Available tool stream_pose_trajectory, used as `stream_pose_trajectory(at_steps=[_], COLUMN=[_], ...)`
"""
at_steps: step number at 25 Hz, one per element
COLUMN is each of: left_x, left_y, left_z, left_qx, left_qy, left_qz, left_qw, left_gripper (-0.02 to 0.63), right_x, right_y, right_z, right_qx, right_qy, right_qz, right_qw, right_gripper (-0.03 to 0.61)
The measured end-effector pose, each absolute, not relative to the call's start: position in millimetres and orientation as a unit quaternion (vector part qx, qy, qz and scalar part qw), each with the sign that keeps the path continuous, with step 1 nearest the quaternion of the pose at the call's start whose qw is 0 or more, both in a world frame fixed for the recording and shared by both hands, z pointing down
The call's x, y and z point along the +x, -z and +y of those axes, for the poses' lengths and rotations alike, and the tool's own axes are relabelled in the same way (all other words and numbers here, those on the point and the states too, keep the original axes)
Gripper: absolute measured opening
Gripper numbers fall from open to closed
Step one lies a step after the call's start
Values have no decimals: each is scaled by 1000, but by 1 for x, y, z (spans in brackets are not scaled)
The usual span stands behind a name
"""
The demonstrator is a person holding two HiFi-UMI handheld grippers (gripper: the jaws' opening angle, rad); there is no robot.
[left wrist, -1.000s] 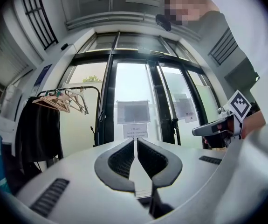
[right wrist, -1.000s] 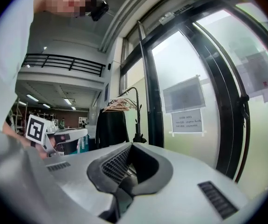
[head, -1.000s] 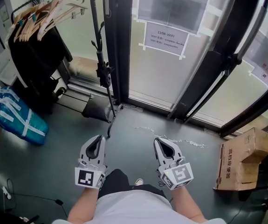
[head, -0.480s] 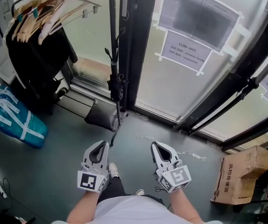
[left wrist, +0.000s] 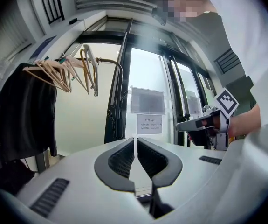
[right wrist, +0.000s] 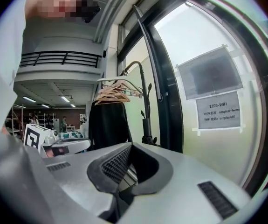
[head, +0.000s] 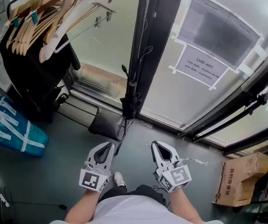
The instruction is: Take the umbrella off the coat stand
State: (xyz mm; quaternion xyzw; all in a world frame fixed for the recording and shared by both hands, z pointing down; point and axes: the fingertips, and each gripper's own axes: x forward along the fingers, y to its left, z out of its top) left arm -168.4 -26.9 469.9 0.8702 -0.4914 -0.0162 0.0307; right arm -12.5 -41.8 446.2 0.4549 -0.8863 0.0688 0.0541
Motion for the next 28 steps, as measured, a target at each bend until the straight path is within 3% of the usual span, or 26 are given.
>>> stream_pose_trajectory(at_steps=[11,28], left_x=[-136,-126], left_y=[-475,-453], left_z=[-69,-154], left_qx=[902,878], left_qy=[19,21], left_qz=[-428,-478], left_qw=[43,4], left_gripper=[38,40], right_x=[6,13], right_y=[-452,-433], right_z=[-71,-125], right_qx=[502,469], right_qy=[-75,-52], right_qz=[-859,-880], right_qw=[67,44], right_gripper=[18,18])
